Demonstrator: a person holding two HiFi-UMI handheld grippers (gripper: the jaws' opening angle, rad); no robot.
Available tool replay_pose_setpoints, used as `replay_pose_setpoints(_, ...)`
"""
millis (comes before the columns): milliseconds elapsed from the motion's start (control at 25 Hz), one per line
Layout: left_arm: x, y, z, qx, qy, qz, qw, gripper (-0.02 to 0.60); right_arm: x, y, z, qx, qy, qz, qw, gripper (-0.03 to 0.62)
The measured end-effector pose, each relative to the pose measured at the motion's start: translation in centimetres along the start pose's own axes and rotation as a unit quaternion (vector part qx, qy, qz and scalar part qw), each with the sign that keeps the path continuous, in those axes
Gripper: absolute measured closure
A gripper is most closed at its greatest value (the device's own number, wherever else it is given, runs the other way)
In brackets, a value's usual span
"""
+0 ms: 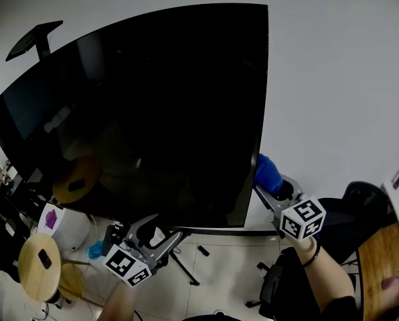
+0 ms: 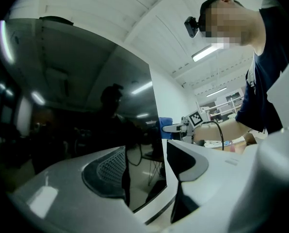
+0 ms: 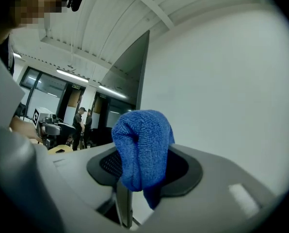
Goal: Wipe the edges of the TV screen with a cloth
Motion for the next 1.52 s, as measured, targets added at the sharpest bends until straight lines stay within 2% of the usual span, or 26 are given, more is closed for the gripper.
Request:
replay_pose_setpoints(640,0.6,8.0,-0.8,-0.044,0.0,-0.061,0.9972,0.324,-1.3,16.0,-0.1,-0.092,0.021,0.094,0.991,0.395)
replay_pose_setpoints(1080,1.8,11.6,-1.3,-0.084,-0.003,-0.093,0.9921,0.324,-2.3,24.4,-0.7,-0.158,0.031,0.157,0.974,0.395)
replay_pose_setpoints(1360,2.1,11.8,-1.4,-0.093,-0.007,-0.093,0.9912,0.324,-3.2,29.2,-1.8,-0.196,0.037,0.222,0.954,0.396)
replay_pose_setpoints(1440,2.0,12.0,-1.5,-0.096,-0.01,-0.093,0.991,0.324,-3.2,30.4,-2.0,-0.188,0.048,0.273,0.942,0.396)
replay_pose_setpoints(1520,1.9,12.1,-2.0,-0.101,-0.014,-0.095,0.9903,0.324,-3.2,31.5,-2.0,-0.162,0.057,0.351,0.921,0.396)
Point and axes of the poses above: the fingertips, and each gripper's own axes: z forward along the fingers, x to its right, y out of its underside, the point moved 8 cm from there along -z, backward along the fingers, and after that the axes turned 6 degrees about -y, right-handed, at the moved point
